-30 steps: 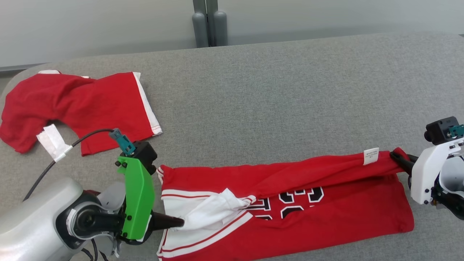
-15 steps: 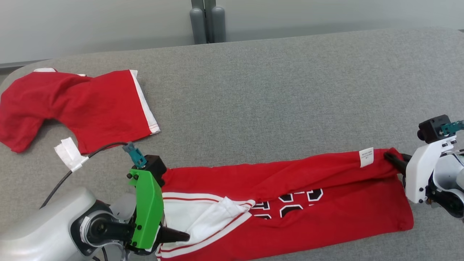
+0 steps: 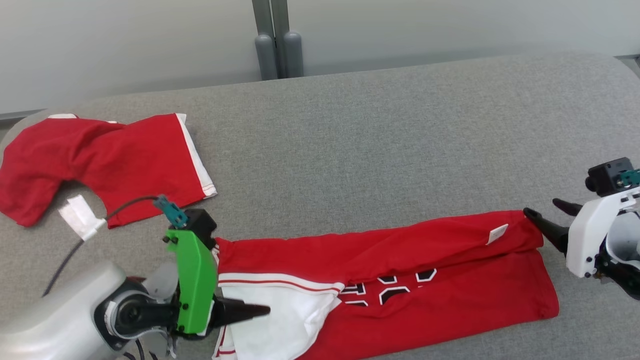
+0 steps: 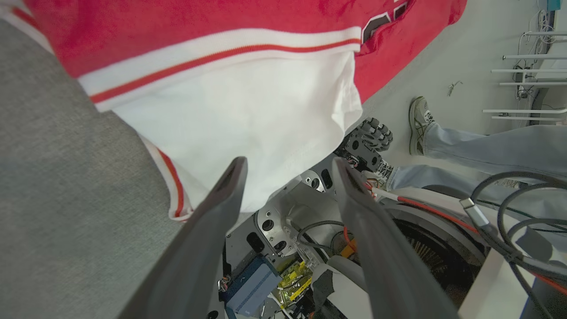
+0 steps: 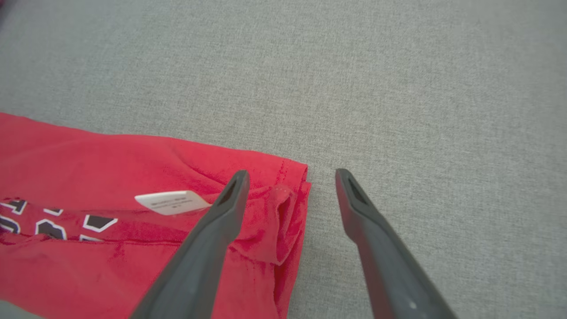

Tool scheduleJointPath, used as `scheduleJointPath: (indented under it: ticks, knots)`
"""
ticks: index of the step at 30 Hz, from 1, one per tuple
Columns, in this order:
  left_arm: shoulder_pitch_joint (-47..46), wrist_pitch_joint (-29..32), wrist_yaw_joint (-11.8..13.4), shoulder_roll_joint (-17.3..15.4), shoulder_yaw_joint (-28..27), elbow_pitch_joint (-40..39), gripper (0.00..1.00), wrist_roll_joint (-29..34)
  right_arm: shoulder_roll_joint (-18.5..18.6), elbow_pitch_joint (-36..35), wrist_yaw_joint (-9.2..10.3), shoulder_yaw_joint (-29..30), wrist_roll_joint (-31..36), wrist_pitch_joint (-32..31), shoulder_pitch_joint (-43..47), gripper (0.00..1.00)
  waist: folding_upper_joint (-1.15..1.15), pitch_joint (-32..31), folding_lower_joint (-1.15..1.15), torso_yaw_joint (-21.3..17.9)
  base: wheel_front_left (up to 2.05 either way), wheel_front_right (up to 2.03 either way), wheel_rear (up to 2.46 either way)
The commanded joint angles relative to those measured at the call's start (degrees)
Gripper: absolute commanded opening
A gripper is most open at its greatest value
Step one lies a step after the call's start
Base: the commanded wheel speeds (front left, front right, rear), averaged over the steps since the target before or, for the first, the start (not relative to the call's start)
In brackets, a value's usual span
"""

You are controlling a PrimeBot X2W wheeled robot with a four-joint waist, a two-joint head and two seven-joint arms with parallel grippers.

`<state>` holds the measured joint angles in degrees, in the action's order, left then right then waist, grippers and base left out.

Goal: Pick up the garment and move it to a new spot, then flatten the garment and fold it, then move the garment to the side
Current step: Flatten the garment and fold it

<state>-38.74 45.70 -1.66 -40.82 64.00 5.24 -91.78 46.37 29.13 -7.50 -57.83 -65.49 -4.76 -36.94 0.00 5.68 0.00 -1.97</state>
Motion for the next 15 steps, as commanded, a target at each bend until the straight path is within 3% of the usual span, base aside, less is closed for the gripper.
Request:
scheduleJointPath:
  ticks: [1, 8, 12, 15]
  knots:
    - [-0.85, -2.31, -0.65, -0.99, -1.53, -0.31, 1.00, 1.34, 0.53, 0.21, 0.02, 0.87, -0.68, 1.97, 0.38, 1.00, 0.00, -1.00, 0.00, 0.13, 0.00, 0.00, 0.00]
    - [0.83, -20.09, -1.18, -4.03, -9.15, -2.88, 1.00, 7.00, 1.11, 0.66, 0.01, 5.63, -2.45, 12.86, 3.09, 1.00, 0.00, -3.36, 0.00, 0.71, 0.00, 0.00, 0.00]
    - [4.08, -32.39, 1.38, -6.10, -12.90, -4.52, 1.00, 11.80, 0.14, 1.41, 0.01, 9.52, -1.05, 18.63, 5.18, 1.00, 0.00, -4.62, 0.00, 1.16, 0.00, 0.00, 0.00]
    - [7.61, -43.86, 5.24, -7.12, -16.46, -5.13, 1.00, 15.29, -1.95, 0.60, 0.01, 15.04, 1.52, 19.93, 7.18, 1.00, 0.00, -5.34, 0.00, 1.49, 0.00, 0.00, 0.00]
